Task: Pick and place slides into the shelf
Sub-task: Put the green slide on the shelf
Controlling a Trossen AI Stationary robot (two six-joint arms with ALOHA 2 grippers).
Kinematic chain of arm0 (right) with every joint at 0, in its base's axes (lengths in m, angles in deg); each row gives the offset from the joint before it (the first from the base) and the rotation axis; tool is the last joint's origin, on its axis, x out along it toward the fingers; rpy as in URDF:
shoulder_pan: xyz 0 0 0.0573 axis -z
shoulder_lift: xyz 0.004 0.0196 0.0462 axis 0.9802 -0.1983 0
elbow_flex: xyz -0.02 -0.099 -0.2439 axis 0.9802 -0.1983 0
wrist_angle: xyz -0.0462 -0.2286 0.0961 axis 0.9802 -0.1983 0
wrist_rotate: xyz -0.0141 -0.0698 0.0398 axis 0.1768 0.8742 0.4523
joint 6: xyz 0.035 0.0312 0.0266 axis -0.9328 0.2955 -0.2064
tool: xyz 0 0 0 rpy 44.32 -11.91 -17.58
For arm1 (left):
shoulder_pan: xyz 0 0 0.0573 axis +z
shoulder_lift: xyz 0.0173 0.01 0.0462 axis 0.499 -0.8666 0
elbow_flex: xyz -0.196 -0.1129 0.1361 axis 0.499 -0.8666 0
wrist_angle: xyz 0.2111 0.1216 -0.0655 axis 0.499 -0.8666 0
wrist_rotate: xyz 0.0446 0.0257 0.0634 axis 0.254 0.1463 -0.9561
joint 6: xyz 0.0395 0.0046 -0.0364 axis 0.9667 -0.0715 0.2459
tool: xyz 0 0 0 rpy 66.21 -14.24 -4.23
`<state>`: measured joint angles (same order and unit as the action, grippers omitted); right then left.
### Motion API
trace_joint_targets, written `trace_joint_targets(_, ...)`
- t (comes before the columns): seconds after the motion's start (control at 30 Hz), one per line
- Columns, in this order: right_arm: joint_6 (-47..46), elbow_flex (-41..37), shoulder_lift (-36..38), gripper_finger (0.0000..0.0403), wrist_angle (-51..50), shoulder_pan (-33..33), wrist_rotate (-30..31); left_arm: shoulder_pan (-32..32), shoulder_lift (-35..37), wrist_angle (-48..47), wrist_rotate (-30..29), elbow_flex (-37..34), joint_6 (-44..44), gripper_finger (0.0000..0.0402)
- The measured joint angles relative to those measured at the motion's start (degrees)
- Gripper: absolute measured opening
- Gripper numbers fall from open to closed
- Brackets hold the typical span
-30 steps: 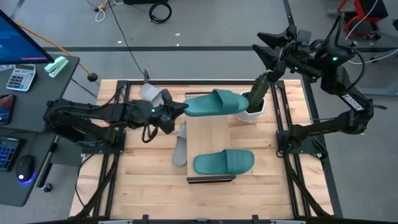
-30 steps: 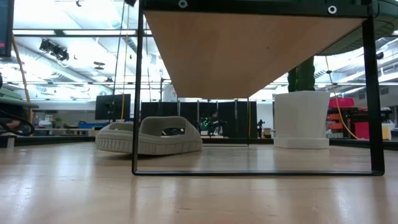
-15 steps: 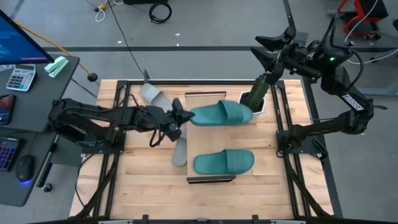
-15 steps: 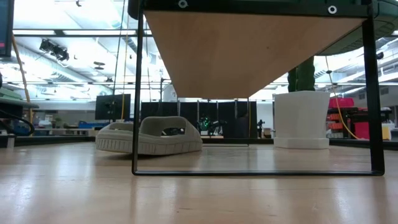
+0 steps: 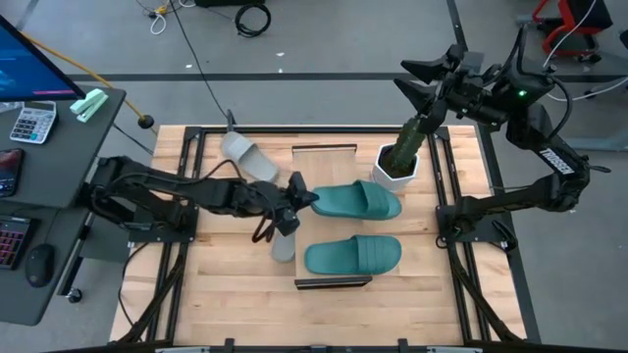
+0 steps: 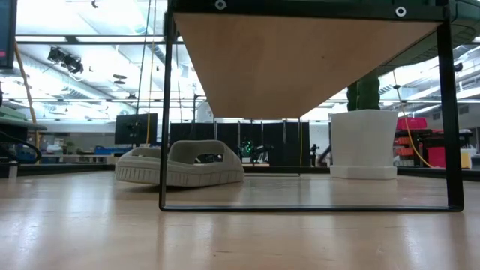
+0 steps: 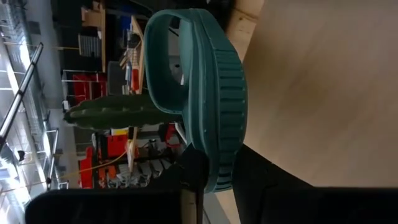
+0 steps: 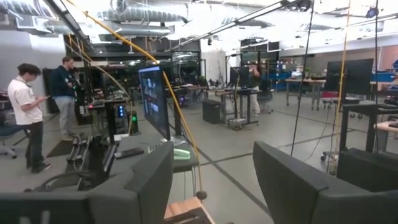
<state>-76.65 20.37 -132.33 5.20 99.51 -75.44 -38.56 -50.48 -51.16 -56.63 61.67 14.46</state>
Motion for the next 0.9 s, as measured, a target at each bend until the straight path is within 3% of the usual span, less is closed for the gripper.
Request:
trace_joint_targets(0.47, -0.07, 0.00, 0.00, 0.0221, -1.10, 0.00, -1.22, -1.27, -2.16, 1.76, -0.08, -0.02, -4.66, 0.0057)
trace_joint_targets(0.9, -0.04, 0.00, 0.00, 0.0219, -1.55, 0.00, -1.28, -2.20, -2.16, -3.20, -0.70, -0.02, -9.85, 0.0057)
